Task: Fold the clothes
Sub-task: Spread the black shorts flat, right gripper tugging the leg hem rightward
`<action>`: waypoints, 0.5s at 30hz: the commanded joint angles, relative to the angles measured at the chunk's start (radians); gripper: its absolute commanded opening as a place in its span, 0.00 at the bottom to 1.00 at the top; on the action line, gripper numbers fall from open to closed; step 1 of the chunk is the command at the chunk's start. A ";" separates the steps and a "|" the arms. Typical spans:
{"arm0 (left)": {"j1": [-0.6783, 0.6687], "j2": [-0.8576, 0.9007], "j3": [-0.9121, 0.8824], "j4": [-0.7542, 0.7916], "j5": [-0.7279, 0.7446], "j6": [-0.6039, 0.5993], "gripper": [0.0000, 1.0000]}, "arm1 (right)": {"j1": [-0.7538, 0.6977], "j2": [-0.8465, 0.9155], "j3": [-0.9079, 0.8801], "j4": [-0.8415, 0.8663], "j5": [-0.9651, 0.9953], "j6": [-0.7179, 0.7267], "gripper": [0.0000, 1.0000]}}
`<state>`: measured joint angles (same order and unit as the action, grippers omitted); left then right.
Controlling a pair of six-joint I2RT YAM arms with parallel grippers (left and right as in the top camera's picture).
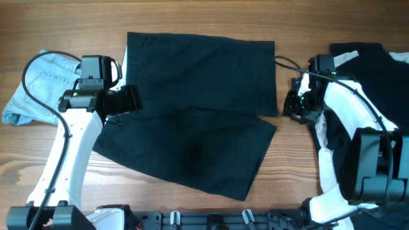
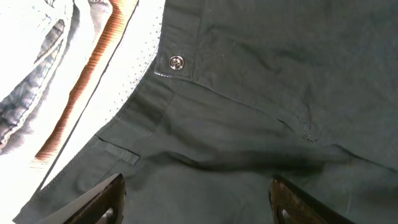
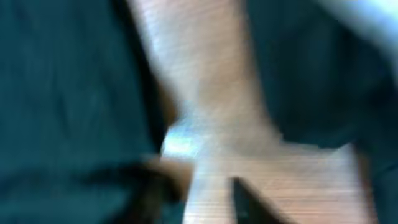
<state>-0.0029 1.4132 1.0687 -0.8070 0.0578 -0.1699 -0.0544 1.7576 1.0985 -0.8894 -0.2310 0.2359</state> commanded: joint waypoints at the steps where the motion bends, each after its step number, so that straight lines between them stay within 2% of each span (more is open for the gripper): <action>1: -0.001 -0.016 -0.003 0.006 -0.006 0.005 0.74 | 0.016 -0.005 -0.011 -0.066 -0.186 -0.106 0.52; 2: -0.001 -0.016 -0.003 0.007 -0.006 0.005 0.74 | 0.031 -0.003 -0.033 -0.063 -0.186 -0.104 0.51; 5: -0.001 -0.016 -0.003 0.006 -0.006 0.005 0.74 | 0.062 0.000 -0.101 0.020 -0.190 -0.035 0.40; 6: -0.001 -0.016 -0.003 0.006 -0.006 0.005 0.75 | 0.067 0.000 -0.122 0.046 -0.189 -0.024 0.40; 8: -0.001 -0.016 -0.003 0.006 -0.006 0.005 0.75 | 0.076 0.000 -0.183 0.107 -0.188 -0.015 0.45; 10: -0.001 -0.016 -0.003 0.006 -0.006 0.005 0.75 | 0.076 0.000 -0.195 0.138 -0.188 -0.025 0.12; 11: -0.001 -0.016 -0.002 0.007 -0.006 0.005 0.75 | 0.072 -0.004 -0.176 0.141 -0.163 -0.027 0.04; 15: -0.001 -0.016 -0.003 0.021 -0.006 0.005 0.74 | 0.014 -0.013 0.009 0.142 0.108 0.056 0.05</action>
<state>-0.0029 1.4132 1.0687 -0.8001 0.0574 -0.1703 0.0040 1.7576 0.9882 -0.7662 -0.3027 0.2382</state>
